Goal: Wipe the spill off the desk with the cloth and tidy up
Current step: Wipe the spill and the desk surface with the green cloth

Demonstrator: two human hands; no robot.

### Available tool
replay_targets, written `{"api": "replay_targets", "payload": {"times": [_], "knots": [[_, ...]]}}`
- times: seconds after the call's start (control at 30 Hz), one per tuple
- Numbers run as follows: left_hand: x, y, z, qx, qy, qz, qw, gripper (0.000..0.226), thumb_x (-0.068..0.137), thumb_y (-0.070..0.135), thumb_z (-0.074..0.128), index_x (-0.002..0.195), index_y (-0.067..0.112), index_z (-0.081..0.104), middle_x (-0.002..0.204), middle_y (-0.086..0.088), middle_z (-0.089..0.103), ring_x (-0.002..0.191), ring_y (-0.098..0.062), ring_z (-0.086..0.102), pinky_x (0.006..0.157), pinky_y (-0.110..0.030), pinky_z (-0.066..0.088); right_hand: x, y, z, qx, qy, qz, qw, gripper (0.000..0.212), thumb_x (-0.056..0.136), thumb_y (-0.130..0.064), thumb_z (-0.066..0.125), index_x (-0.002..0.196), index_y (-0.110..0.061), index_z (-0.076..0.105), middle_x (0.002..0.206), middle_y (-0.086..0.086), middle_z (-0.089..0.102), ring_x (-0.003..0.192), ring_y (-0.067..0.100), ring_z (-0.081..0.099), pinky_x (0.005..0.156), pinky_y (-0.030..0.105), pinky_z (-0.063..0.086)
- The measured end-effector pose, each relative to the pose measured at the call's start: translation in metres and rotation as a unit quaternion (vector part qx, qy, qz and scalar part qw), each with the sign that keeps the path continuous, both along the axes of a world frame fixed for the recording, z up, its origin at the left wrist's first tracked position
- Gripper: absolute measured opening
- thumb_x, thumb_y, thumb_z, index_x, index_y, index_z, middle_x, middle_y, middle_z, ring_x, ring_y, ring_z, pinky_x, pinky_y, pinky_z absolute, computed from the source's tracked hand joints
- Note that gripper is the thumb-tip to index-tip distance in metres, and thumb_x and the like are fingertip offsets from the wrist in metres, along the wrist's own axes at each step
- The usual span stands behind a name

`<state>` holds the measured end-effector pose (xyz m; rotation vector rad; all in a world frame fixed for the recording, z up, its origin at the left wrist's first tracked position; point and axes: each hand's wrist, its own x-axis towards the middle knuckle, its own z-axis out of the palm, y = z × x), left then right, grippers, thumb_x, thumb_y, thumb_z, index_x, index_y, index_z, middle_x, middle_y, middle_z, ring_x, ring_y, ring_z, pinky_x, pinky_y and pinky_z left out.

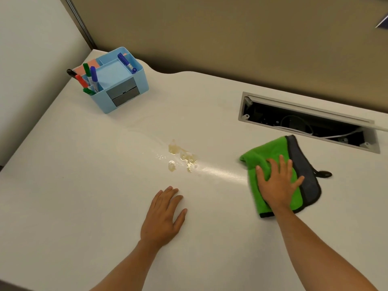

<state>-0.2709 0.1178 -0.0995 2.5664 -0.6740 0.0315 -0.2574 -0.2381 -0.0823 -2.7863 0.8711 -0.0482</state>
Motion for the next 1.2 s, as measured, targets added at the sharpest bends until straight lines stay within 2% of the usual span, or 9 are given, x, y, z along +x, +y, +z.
{"api": "replay_targets", "payload": {"times": [0.2, 0.4, 0.6, 0.83, 0.97, 1.1, 1.2], "knots": [[0.000, -0.001, 0.001, 0.001, -0.002, 0.005, 1.000, 0.041, 0.094, 0.040, 0.050, 0.122, 0.012, 0.061, 0.136, -0.007, 0.055, 0.135, -0.022, 0.042, 0.114, -0.043, 0.031, -0.043, -0.011, 0.000, 0.022, -0.043, -0.125, 0.991, 0.066, 0.088, -0.067, 0.035, 0.133, -0.020, 0.045, 0.158, 0.006, 0.030, 0.149, 0.023, 0.016, 0.112, 0.070, 0.005], [0.001, -0.001, 0.001, -0.001, -0.007, 0.005, 1.000, 0.041, 0.094, 0.040, 0.050, 0.120, 0.011, 0.062, 0.135, -0.007, 0.056, 0.134, -0.023, 0.043, 0.115, -0.042, 0.030, -0.044, 0.016, 0.001, 0.029, -0.042, -0.127, 0.991, 0.072, 0.085, -0.068, 0.037, 0.136, -0.018, 0.042, 0.158, 0.008, 0.029, 0.148, 0.025, 0.016, 0.113, 0.068, 0.005], [0.001, -0.004, 0.001, -0.003, -0.011, 0.003, 1.000, 0.040, 0.093, 0.039, 0.052, 0.121, 0.011, 0.062, 0.135, -0.008, 0.056, 0.133, -0.024, 0.045, 0.113, -0.043, 0.032, -0.034, 0.070, -0.004, 0.014, -0.031, -0.048, 0.998, 0.073, 0.084, -0.068, 0.040, 0.136, -0.017, 0.044, 0.159, 0.008, 0.029, 0.149, 0.025, 0.015, 0.113, 0.068, 0.006], [0.000, -0.003, 0.001, -0.007, -0.013, 0.008, 1.000, 0.040, 0.097, 0.039, 0.045, 0.122, 0.012, 0.060, 0.135, -0.008, 0.056, 0.134, -0.022, 0.042, 0.115, -0.041, 0.029, -0.002, 0.144, -0.006, 0.004, -0.014, 0.102, 0.995, 0.071, 0.085, -0.071, 0.038, 0.135, -0.022, 0.047, 0.159, 0.005, 0.028, 0.150, 0.025, 0.014, 0.114, 0.067, 0.005], [-0.001, -0.001, 0.002, -0.033, -0.015, 0.024, 0.999, 0.041, 0.099, 0.040, 0.043, 0.125, 0.012, 0.055, 0.137, -0.012, 0.053, 0.136, -0.022, 0.038, 0.116, -0.041, 0.026, 0.018, 0.167, -0.003, 0.026, 0.007, 0.205, 0.978, 0.072, 0.086, -0.074, 0.030, 0.139, -0.026, 0.043, 0.162, 0.003, 0.020, 0.151, 0.022, 0.003, 0.115, 0.065, -0.003], [-0.004, 0.001, 0.000, -0.066, -0.076, 0.040, 0.994, 0.042, 0.097, 0.038, 0.047, 0.129, 0.012, 0.049, 0.138, -0.013, 0.049, 0.137, -0.026, 0.039, 0.115, -0.049, 0.028, 0.028, 0.186, 0.004, 0.049, 0.045, 0.328, 0.942, 0.075, 0.087, -0.076, 0.021, 0.143, -0.030, 0.037, 0.164, -0.002, 0.013, 0.151, 0.016, -0.004, 0.115, 0.062, -0.012], [-0.003, -0.011, 0.007, -0.083, -0.109, 0.052, 0.989, 0.044, 0.096, 0.038, 0.048, 0.131, 0.012, 0.047, 0.141, -0.010, 0.043, 0.140, -0.028, 0.035, 0.114, -0.055, 0.027, 0.022, 0.183, 0.011, 0.113, 0.007, 0.342, 0.933, 0.064, 0.093, -0.066, 0.026, 0.142, -0.029, 0.041, 0.162, -0.003, 0.020, 0.149, 0.008, -0.003, 0.119, 0.055, -0.005]]}}
